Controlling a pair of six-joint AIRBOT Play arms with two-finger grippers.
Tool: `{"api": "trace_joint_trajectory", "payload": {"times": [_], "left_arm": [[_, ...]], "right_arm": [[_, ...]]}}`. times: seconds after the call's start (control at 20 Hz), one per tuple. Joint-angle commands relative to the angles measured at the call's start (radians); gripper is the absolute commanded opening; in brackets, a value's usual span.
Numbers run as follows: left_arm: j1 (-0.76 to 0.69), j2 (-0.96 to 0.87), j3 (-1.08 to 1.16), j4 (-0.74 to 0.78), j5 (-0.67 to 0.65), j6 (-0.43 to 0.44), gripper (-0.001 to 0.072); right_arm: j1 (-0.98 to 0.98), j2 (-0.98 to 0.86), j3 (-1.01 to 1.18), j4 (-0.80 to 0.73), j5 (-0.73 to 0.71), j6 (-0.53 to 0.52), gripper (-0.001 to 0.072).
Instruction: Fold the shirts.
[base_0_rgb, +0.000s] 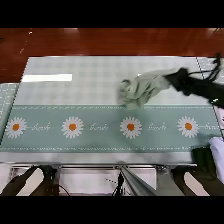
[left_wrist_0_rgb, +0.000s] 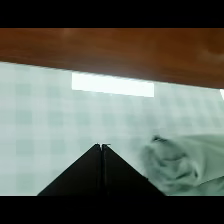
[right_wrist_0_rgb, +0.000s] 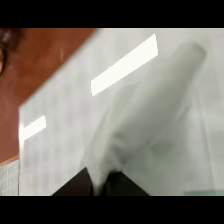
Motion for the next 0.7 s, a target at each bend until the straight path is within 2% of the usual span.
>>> {"api": "trace_joint_trajectory", "payload": {"times": [0.0, 0.15, 0.25, 0.35, 0.4, 0.55, 0.65], "left_arm": [[-0.061, -0.07, 0.0, -0.002, 0.02, -0.002, 0.0021], [-0.144, -0.114, 0.0, -0.001, 0.066, 0.013, 0.0021], [-0.192, -0.143, 0.0, -0.001, 0.113, 0.048, 0.0021], [-0.221, -0.173, 0.0, -0.001, 0.147, 0.077, 0.0021], [-0.23, -0.19, 0.0, -0.001, 0.155, 0.092, 0.0021], [-0.234, -0.24, 0.0, -0.001, 0.158, 0.115, 0.0021], [-0.235, -0.273, 0.0, -0.002, 0.159, 0.115, 0.002]], "right_arm": [[-0.196, 0.129, 0.27, -0.34, 0.359, 0.208, 0.004], [-0.397, 0.162, 0.445, -0.594, 0.645, 0.224, 0.0039], [-0.512, 0.165, 0.504, -0.788, 0.772, 0.178, 0.0039], [-0.602, 0.165, 0.517, -1.014, 0.867, 0.127, 0.0039], [-0.64, 0.165, 0.517, -1.109, 0.897, 0.141, 0.0038], [-0.708, 0.166, 0.517, -1.272, 0.956, 0.152, 0.0039], [-0.723, 0.166, 0.517, -1.434, 1.018, 0.153, 0.0039]]}}
